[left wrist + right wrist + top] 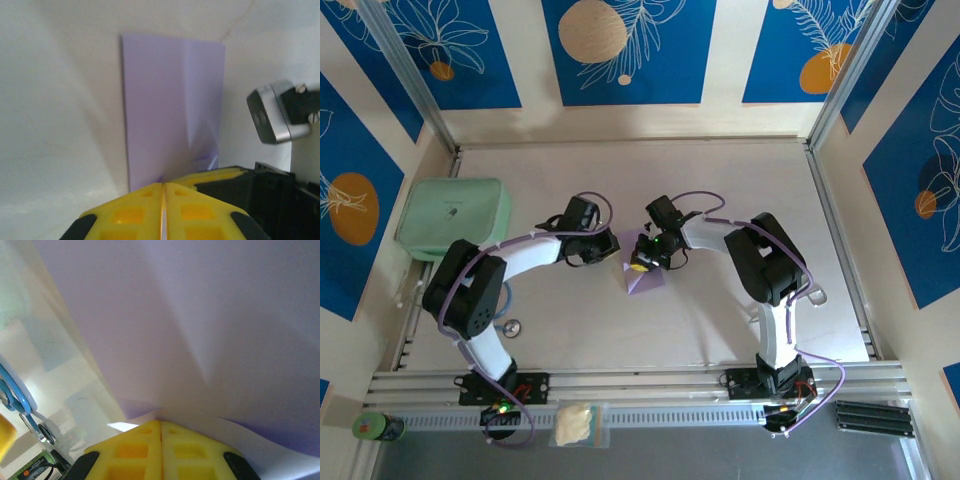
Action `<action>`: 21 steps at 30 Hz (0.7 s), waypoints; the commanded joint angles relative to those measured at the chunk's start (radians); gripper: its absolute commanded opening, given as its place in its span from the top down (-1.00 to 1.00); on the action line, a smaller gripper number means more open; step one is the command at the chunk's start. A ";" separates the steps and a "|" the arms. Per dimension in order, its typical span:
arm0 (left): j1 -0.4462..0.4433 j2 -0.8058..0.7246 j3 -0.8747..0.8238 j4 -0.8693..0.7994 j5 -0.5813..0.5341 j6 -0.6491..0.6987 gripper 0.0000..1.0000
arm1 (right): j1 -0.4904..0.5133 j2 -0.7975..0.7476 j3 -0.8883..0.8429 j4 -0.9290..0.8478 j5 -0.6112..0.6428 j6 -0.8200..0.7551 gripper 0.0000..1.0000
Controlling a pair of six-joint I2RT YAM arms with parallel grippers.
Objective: Fold a paper plane with a square sheet of paper (pick it up from the middle)
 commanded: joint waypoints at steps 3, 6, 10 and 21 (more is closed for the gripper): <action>-0.045 0.037 -0.004 0.014 0.015 -0.013 0.91 | -0.005 0.038 -0.008 -0.084 0.028 -0.002 0.95; -0.055 0.056 -0.003 0.013 0.005 -0.015 1.00 | -0.005 0.041 -0.006 -0.085 0.027 -0.002 0.97; -0.059 0.078 0.003 0.016 0.001 -0.016 1.00 | -0.006 0.041 -0.007 -0.083 0.024 -0.002 0.98; -0.069 0.115 0.015 0.005 0.001 -0.010 1.00 | -0.006 0.040 -0.010 -0.071 0.015 0.001 0.99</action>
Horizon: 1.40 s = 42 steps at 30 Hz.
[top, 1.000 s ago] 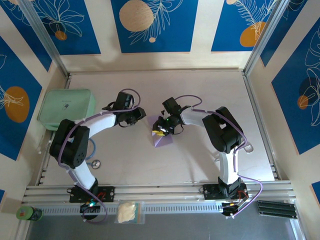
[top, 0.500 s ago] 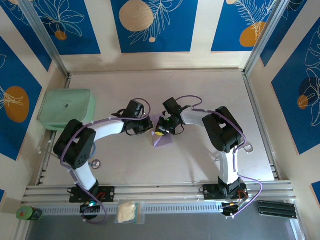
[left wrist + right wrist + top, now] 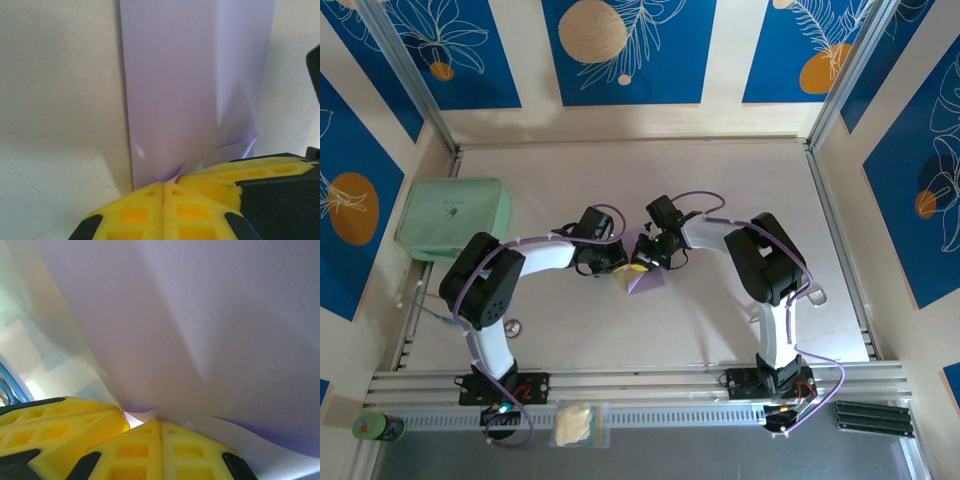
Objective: Fold a paper plane with a square sheet of paper (pick it up from the middle)
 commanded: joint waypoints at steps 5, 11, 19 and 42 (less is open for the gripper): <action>-0.010 0.018 0.016 -0.039 -0.038 0.019 1.00 | -0.005 0.039 -0.011 -0.063 0.012 0.000 0.99; -0.010 0.037 0.024 -0.061 -0.062 0.031 1.00 | -0.004 0.031 -0.012 -0.047 0.000 -0.008 0.99; -0.011 0.056 0.024 -0.107 -0.086 0.048 1.00 | -0.017 -0.059 -0.057 0.078 -0.041 -0.078 0.96; -0.010 0.069 0.052 -0.137 -0.093 0.071 1.00 | -0.058 -0.058 -0.171 0.150 -0.091 -0.149 0.96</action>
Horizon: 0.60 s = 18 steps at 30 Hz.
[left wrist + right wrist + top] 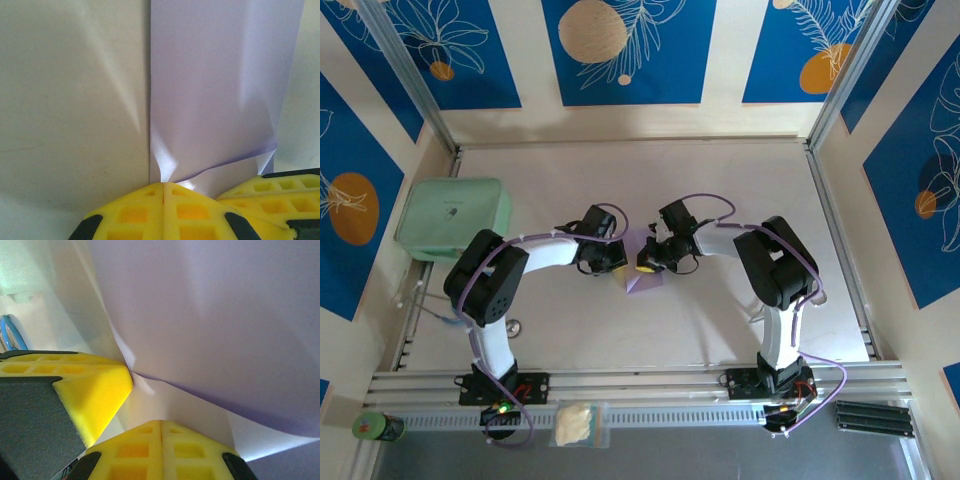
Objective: Fold a paper plane with a square sheet of paper (pick it up from the middle)
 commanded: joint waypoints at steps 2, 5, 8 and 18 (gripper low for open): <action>-0.007 0.039 0.015 -0.075 -0.049 0.030 1.00 | -0.011 0.022 -0.024 -0.015 0.007 -0.016 0.96; -0.007 0.038 0.031 -0.085 -0.047 0.040 1.00 | -0.015 0.033 -0.023 -0.021 0.014 -0.021 0.96; -0.007 0.036 0.052 -0.098 -0.046 0.054 1.00 | -0.016 0.046 -0.023 -0.026 0.015 -0.023 0.96; -0.007 -0.122 -0.022 0.085 0.025 0.040 0.89 | -0.027 0.091 -0.002 0.012 0.034 0.019 0.98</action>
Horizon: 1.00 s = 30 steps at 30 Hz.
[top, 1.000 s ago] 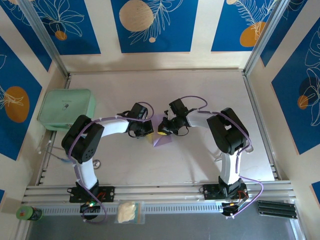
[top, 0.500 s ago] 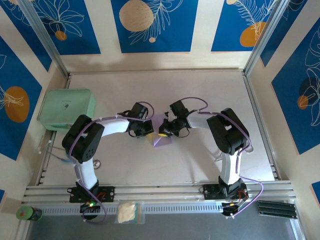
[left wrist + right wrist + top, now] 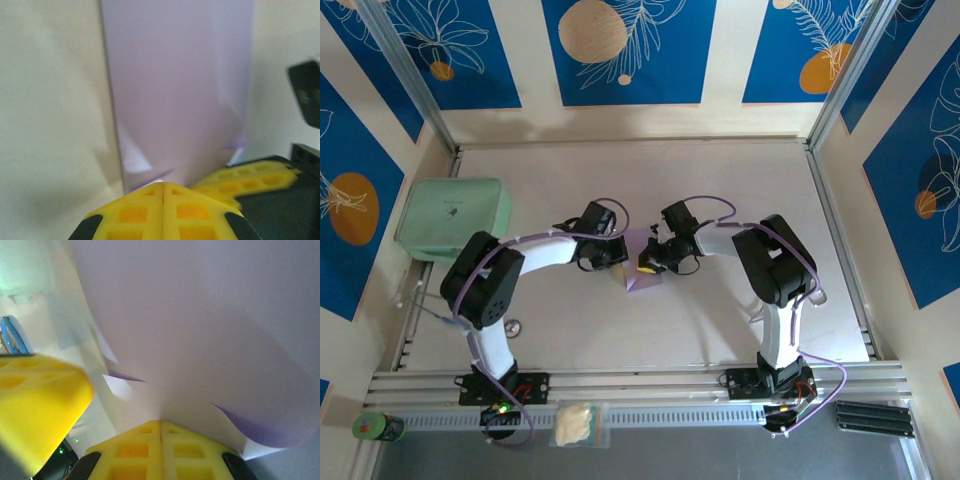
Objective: Fold a paper plane with a square sheet of paper (pick it up from the middle)
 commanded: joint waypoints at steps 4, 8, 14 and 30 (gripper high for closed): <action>-0.015 -0.090 -0.071 0.093 0.072 -0.048 0.88 | -0.005 0.077 0.032 0.006 0.073 0.060 0.98; -0.030 -0.082 -0.109 0.116 0.106 -0.087 0.88 | -0.005 0.088 0.045 -0.004 0.078 0.069 0.99; -0.043 -0.053 -0.124 0.150 0.139 -0.099 0.87 | -0.005 0.094 0.048 -0.018 0.074 0.067 0.98; -0.042 -0.011 -0.168 0.141 0.119 -0.076 0.87 | -0.008 0.101 0.051 -0.036 0.076 0.062 0.99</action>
